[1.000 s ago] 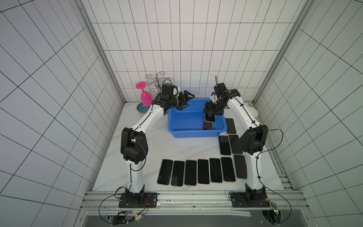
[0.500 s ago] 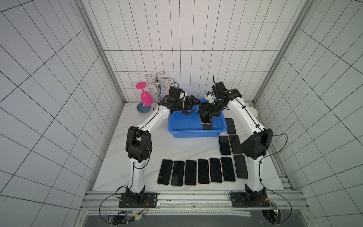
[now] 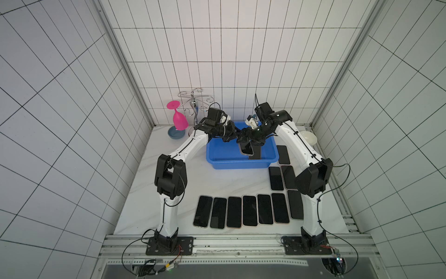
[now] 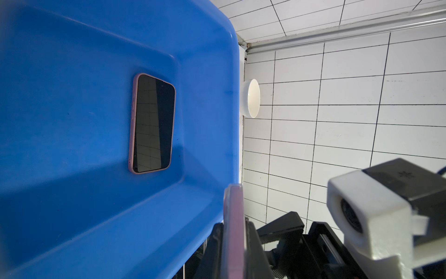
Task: Take the phone out of the storage box
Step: Pick up the phone from the storage box, then place the phone at the center of the board.
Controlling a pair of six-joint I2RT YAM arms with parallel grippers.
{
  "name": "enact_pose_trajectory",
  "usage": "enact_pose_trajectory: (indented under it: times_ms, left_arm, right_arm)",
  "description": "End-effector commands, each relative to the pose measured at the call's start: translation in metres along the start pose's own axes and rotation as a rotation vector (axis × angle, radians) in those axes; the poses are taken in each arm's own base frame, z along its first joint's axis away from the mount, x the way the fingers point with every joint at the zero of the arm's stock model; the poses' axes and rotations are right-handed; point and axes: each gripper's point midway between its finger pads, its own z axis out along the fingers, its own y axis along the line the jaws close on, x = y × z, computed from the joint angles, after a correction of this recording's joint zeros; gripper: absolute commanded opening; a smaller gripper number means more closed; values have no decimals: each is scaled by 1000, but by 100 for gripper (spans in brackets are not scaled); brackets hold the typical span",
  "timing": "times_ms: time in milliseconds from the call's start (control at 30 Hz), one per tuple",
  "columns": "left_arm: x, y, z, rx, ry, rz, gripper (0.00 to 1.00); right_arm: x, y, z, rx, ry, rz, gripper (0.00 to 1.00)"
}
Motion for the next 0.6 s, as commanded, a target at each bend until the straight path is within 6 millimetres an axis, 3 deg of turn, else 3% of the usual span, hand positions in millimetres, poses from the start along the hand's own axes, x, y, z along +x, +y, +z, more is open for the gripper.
enact_pose_trajectory:
  times_ms: [0, 33, 67, 200, 300, 433, 567]
  left_arm:
    - [11, -12, -17, 68, 32, 32, 0]
    - [11, -14, -27, 87, 27, 33, 0]
    - [12, -16, -39, 109, 20, 36, 0]
    - [30, -25, -91, 147, 14, 134, 0]
    - [64, -4, -116, 77, 15, 200, 0]
    - [107, 45, -126, 1, 15, 190, 0]
    - [133, 72, -117, -7, 5, 189, 0]
  right_arm:
    - [-3, 8, -25, -78, -30, 33, 68]
    - [-5, 5, -32, -77, -46, 39, 89]
    - [-8, 2, -39, -81, -63, 42, 99]
    - [-12, -17, -72, -82, -123, 75, 99]
    - [-6, -37, -87, -74, -134, 126, 99]
    - [12, -49, -86, -42, -107, 138, 99]
    - [23, -52, -80, -54, -90, 154, 99]
